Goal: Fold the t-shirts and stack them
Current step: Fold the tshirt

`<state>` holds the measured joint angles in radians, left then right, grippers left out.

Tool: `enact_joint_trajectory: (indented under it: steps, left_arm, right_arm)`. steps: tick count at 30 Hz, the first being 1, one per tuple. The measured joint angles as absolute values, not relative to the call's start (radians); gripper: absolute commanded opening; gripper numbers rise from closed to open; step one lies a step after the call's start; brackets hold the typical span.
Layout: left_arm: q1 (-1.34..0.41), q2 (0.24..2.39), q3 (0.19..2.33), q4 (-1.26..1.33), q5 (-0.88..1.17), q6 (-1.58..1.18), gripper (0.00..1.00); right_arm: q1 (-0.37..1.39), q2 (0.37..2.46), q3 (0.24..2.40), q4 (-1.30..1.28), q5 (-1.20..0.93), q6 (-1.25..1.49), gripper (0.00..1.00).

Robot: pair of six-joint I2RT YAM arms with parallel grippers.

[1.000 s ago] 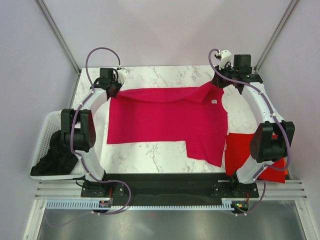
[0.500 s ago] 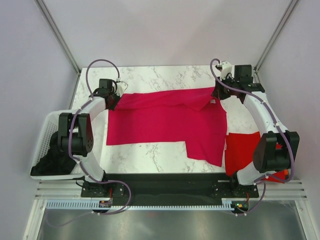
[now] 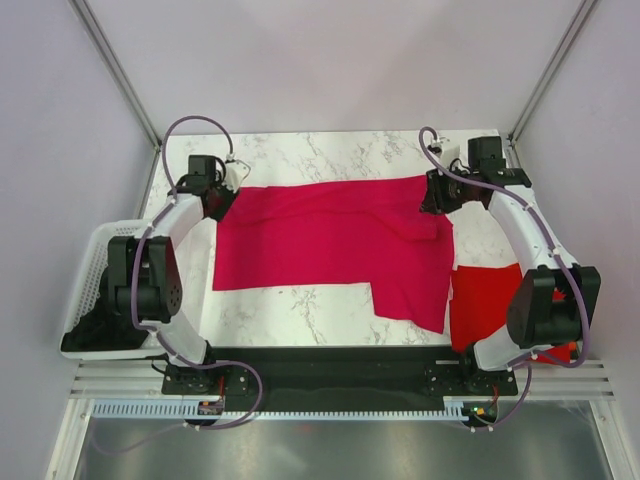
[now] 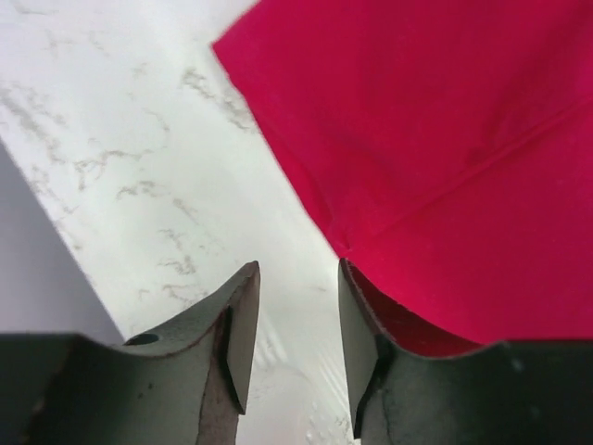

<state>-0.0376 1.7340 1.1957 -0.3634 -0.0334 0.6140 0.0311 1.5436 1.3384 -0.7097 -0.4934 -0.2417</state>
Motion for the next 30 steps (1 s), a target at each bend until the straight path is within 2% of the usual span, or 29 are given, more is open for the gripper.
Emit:
enact_joint_trajectory:
  steps: [3,6,10,14,18,30]
  left_arm:
    - [-0.016,1.693,1.22,-0.375,-0.019,0.609,0.5]
    - [-0.006,1.732,1.339,-0.422,-0.008,0.577,0.5]
    - [-0.002,1.881,1.543,-0.499,0.068,0.499,0.54]
    - [0.013,1.985,1.586,-0.556,0.117,0.445,0.66]
    - [0.049,2.077,1.634,-0.599,0.14,0.393,0.7]
    - [0.102,2.194,1.786,-0.598,0.179,0.324,0.75]
  right_arm:
    - [0.019,1.549,1.374,-0.75,-0.52,-0.247,0.36]
    - [0.009,1.612,1.467,-0.753,-0.538,-0.246,0.35]
    - [-0.018,1.816,1.647,-0.738,-0.562,-0.247,0.36]
    - [-0.053,2.033,1.806,-0.731,-0.567,-0.247,0.41]
    - [-0.091,2.18,1.917,-0.731,-0.564,-0.249,0.43]
    - [-0.128,2.288,2.035,-0.711,-0.522,-0.27,0.47]
